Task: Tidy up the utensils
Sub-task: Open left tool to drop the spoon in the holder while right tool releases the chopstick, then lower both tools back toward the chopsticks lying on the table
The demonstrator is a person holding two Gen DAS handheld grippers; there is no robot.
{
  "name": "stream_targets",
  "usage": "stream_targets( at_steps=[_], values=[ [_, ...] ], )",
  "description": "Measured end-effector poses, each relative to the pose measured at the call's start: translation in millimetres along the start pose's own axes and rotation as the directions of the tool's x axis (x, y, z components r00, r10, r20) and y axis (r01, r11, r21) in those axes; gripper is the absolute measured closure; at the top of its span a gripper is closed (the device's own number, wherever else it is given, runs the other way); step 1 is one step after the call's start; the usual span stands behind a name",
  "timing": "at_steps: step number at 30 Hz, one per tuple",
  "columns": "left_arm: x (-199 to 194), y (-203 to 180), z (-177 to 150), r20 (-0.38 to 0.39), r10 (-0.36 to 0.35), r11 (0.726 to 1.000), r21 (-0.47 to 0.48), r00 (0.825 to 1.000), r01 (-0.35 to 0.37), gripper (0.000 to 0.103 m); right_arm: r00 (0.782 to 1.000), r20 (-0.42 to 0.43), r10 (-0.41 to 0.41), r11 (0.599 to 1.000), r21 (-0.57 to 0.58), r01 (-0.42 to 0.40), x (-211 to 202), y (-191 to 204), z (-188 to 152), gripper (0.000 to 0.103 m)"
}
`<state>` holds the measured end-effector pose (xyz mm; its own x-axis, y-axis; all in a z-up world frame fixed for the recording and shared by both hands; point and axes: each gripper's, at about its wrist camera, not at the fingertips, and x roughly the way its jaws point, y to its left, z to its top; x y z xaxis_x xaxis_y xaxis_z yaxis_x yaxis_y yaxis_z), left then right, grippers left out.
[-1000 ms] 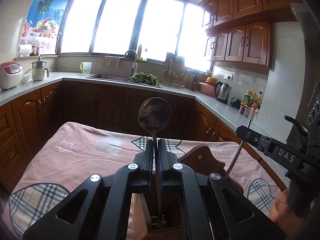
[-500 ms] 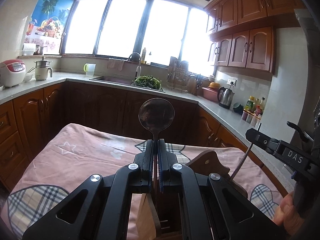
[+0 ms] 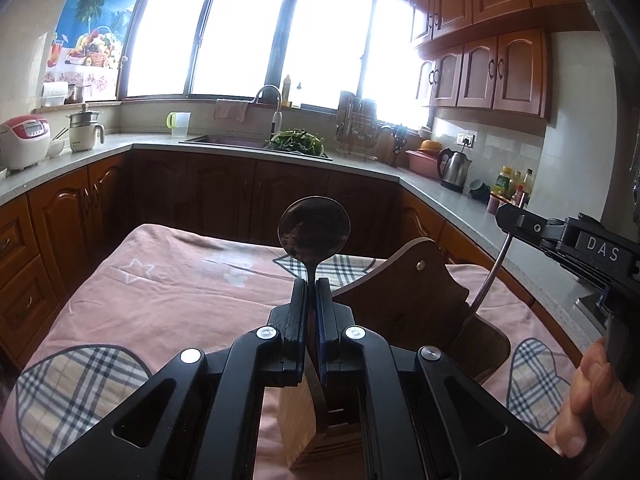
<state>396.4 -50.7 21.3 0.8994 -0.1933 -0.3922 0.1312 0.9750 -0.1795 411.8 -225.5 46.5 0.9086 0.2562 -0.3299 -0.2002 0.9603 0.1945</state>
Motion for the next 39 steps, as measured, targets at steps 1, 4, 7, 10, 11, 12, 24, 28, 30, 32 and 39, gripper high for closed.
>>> stream_targets(
  at_steps=[1,4,7,10,11,12,24,28,30,32,39],
  values=[
    [-0.1,-0.2,0.0,-0.003,0.001,1.000,0.001,1.000,-0.001,0.099,1.000,-0.003,-0.001,1.000,0.007,0.001,0.4,-2.6,0.1,0.098],
    [-0.3,-0.5,1.1,-0.013,0.003,1.000,0.002,1.000,-0.003,0.099,1.000,-0.021,-0.003,1.000,0.030,0.004,3.5,-8.7,0.7,0.097],
    [-0.2,0.0,3.5,-0.021,-0.003,1.000,-0.002,1.000,0.003,0.099,0.999,-0.052,-0.003,0.999,0.054,0.005,9.8,-14.4,-2.3,0.094],
    [-0.9,-0.4,4.5,-0.023,-0.002,1.000,-0.001,1.000,0.002,0.099,0.998,-0.067,0.001,0.997,0.071,0.004,11.1,-19.8,-6.8,0.094],
    [-0.9,-0.4,4.6,-0.023,-0.002,1.000,-0.001,1.000,0.002,0.099,0.998,-0.068,0.001,0.997,0.075,0.004,10.4,-20.0,-7.8,0.094],
    [-1.1,0.0,5.5,-0.024,-0.003,1.000,-0.002,1.000,0.003,0.099,0.998,-0.070,0.002,0.997,0.078,0.004,9.8,-20.6,-8.6,0.094],
    [-22.7,6.5,6.1,-0.022,0.004,1.000,-0.017,1.000,-0.005,0.055,0.998,-0.057,0.016,0.990,0.140,-0.008,-16.8,-27.0,-5.0,0.042],
    [-41.0,13.4,4.9,-0.043,0.019,1.000,-0.023,0.999,-0.020,0.036,0.999,-0.044,0.027,0.985,0.173,-0.019,-39.2,-30.9,-6.4,0.030],
    [-55.4,17.6,2.6,-0.047,0.031,0.999,-0.031,0.998,-0.032,0.029,0.999,-0.034,0.027,0.983,0.183,-0.021,-55.5,-32.2,-9.8,0.024],
    [-70.3,21.6,-0.9,-0.060,0.033,0.999,-0.039,0.998,-0.035,0.021,0.999,-0.028,0.027,0.982,0.188,-0.021,-71.3,-30.3,-13.7,0.018],
    [-124.2,32.5,-26.0,-0.115,0.037,0.996,-0.071,0.993,-0.046,0.017,0.999,-0.038,0.028,0.983,0.180,-0.021,-129.1,-21.9,-38.2,0.010]
  ],
)
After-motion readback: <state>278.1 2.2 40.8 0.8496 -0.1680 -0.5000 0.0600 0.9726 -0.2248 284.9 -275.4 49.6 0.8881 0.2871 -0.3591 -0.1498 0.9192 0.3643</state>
